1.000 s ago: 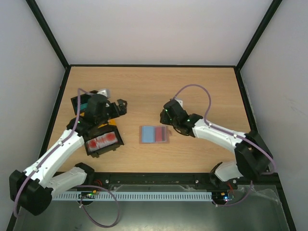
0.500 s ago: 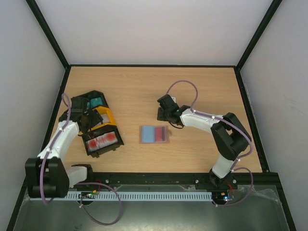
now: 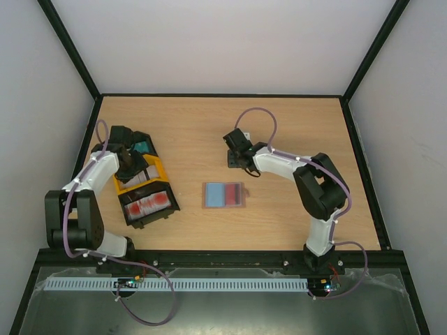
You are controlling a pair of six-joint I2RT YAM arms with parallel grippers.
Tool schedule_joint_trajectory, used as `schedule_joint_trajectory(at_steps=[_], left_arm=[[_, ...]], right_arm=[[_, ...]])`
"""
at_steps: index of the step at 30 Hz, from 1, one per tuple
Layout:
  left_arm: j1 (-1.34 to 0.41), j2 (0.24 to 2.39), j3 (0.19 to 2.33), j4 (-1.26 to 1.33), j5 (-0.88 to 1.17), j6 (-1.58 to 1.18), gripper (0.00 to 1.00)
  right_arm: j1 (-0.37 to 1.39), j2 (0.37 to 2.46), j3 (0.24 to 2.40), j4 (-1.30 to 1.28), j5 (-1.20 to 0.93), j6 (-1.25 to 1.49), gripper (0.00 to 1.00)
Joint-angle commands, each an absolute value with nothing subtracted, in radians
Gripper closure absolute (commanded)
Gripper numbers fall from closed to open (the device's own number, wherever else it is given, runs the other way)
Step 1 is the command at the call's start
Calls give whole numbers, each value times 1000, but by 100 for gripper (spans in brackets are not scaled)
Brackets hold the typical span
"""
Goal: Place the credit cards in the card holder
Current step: Adjust the credit card in the storage box.
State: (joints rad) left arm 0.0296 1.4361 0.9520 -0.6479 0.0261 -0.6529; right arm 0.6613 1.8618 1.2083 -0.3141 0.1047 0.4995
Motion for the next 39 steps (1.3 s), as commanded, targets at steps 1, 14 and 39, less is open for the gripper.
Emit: schedule_joint_trajectory(at_steps=[1,14,39], left_arm=[[34,1493,968,-641,39,-613,38],[41,1577,891,-435,152,-593,51],[57,1589,937,-392,264,-593,67]], right_arm=[[657,1907,1269,-360,170,473,50],[657,2002,1383,-435,171,465,56],[656,2060,1429,-453,130,495,60]])
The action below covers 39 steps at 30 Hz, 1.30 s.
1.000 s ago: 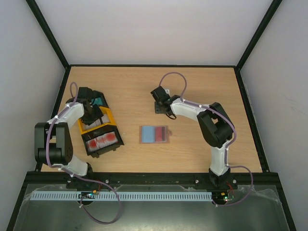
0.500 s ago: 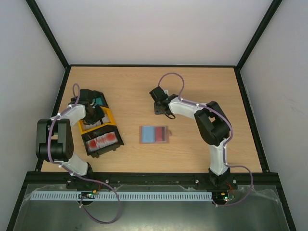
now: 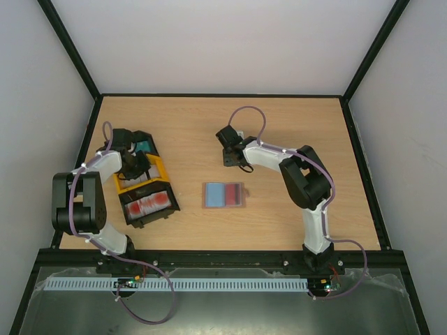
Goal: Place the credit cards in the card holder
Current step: Adjust the credit card in the storage box.
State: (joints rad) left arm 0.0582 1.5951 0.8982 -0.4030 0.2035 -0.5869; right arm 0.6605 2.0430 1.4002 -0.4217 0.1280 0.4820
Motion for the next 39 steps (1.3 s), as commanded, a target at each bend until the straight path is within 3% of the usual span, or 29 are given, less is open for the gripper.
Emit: schedule_joint_trajectory(at_steps=[1,39], left_arm=[[58,1586,938,-397,266,-597,67],[63,1548,936,-440,482,-485,73]], right_arm=[[655,2061,1428,-454,129,495,60],[655,2075,1398,-442,141,488,62]])
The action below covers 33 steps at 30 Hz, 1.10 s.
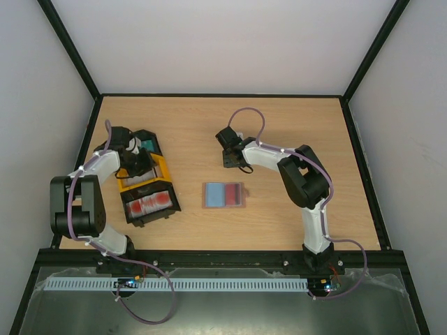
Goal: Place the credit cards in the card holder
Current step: Adjust the credit card in the storage box.
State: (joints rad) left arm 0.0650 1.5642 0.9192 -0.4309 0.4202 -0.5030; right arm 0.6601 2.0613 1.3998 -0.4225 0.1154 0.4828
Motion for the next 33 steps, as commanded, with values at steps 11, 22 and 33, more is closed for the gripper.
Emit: schedule_joint_trajectory(at_steps=[11,22,33], left_arm=[[51,1567,923,-414,553,-473,71],[46,1595,929,-416,548,-471,69],[56,1625,940,-370,647,-528,67]], right_arm=[[655,2075,1385,-434,140,487,62],[655,2080,1384,-429,140,486,63],[655,2079,1381,-428,135,481,64]])
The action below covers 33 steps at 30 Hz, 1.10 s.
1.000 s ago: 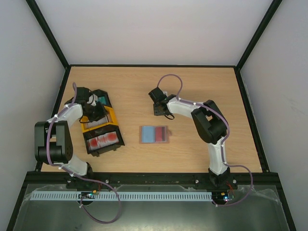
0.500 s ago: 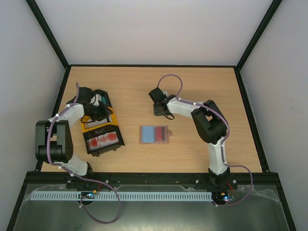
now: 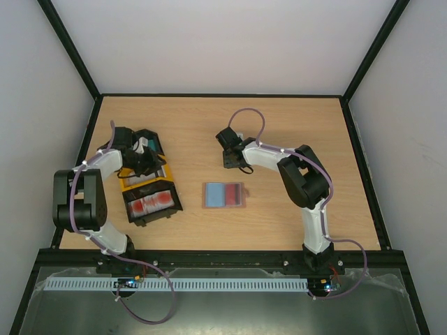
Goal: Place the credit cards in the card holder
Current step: Adjust the credit card in the storage box, then pick up the credit card from the storage box.
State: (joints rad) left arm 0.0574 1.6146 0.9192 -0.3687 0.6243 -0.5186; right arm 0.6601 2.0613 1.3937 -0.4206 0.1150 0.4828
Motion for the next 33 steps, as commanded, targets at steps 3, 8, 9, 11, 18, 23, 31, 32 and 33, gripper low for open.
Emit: schedule_joint_trajectory(at_steps=[3,8,9,11,18,23,31,32,33], left_arm=[[55,1584,966,-416,594,-502,65],[52,1536,970,-452,504,-512,56],[48,1535,967,-454,480,-516,55],[33,1554,969,-457,437,-519,52],[-43,1676,1030,-466,428,-515,46],[-52,1717,1063,-505,399,-514,43],[-67,1723,1116,-552,415,-515,49],[-68,1718,1121,-558,416,-515,51],[-69,1713,1126,-565,416,-515,54]], right_arm=[[655,2078,1377,-425,134,481,64],[655,2081,1377,-418,127,479,64],[655,2082,1377,-417,125,479,64],[655,2087,1377,-414,119,477,64],[654,2095,1375,-403,113,474,64],[655,2091,1371,-395,117,474,64],[655,2091,1363,-390,116,471,64],[654,2089,1363,-390,115,470,64],[654,2089,1364,-390,115,469,64]])
